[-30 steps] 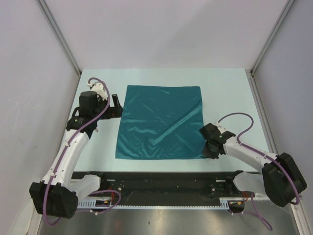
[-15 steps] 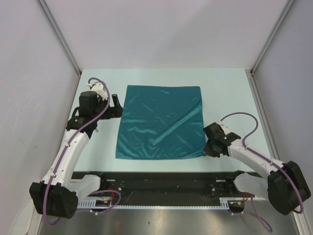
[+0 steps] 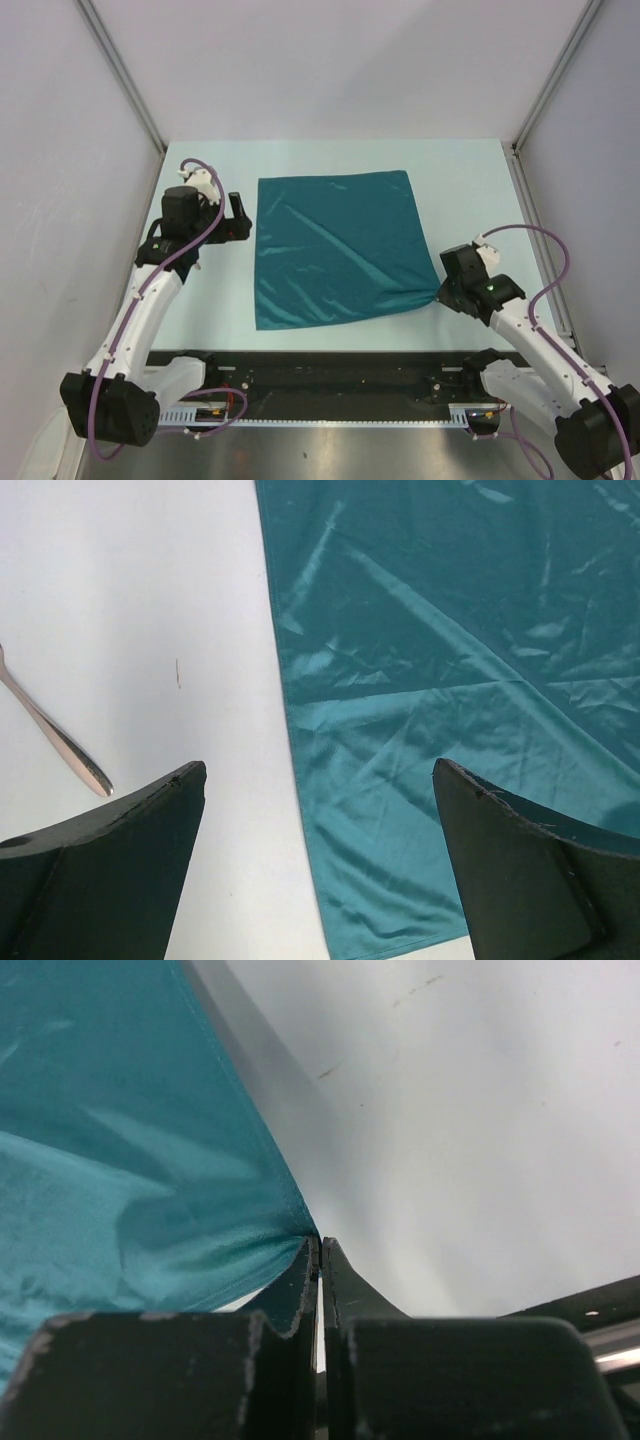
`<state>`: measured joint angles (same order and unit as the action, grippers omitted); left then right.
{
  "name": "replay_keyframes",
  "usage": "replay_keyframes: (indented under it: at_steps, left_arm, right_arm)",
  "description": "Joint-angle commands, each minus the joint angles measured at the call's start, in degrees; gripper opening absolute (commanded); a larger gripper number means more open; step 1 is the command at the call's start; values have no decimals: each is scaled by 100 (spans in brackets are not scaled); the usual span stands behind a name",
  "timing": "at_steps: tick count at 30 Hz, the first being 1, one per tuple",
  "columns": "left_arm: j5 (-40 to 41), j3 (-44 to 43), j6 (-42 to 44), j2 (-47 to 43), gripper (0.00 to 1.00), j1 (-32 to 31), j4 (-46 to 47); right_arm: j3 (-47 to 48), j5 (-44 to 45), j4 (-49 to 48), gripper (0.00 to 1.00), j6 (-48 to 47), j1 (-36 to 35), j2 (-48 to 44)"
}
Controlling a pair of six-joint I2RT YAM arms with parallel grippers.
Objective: Fold the napkin, place the utensils inside, and roll it up
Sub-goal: Fold the napkin
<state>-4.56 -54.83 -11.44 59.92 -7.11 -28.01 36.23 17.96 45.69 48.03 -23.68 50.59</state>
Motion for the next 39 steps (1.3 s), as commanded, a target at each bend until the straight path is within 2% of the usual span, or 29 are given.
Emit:
replay_keyframes:
  at_steps: [1,7,11,20,27,28,32,39]
  left_arm:
    - [-71,34,107,-139,100,26,50]
    - [-300,60,63,-147,100,26,94]
    - [-388,78,37,-156,100,26,103]
    - [-432,113,19,-191,100,26,120]
    - [-458,113,-51,-200,100,26,120]
    - [-467,121,-69,-200,100,26,129]
    - [-564,157,-130,-183,100,26,182]
    - [-458,148,-121,-156,100,26,164]
  right_arm:
    - [270,296,309,0,154,48,-146]
    - [630,297,90,0,-170,65,161]
    - [1078,86,-455,0,-504,57,907]
    - [2695,-37,-1571,0,-892,-681,3491]
    - [4557,-449,-2143,0,-1164,-1217,5626]
    - [4847,-538,-2170,0,-1217,-1340,6159]
    - [6427,-916,-2327,0,-1296,-1525,7391]
    - [7907,-1654,-3415,0,-1174,-1640,8871]
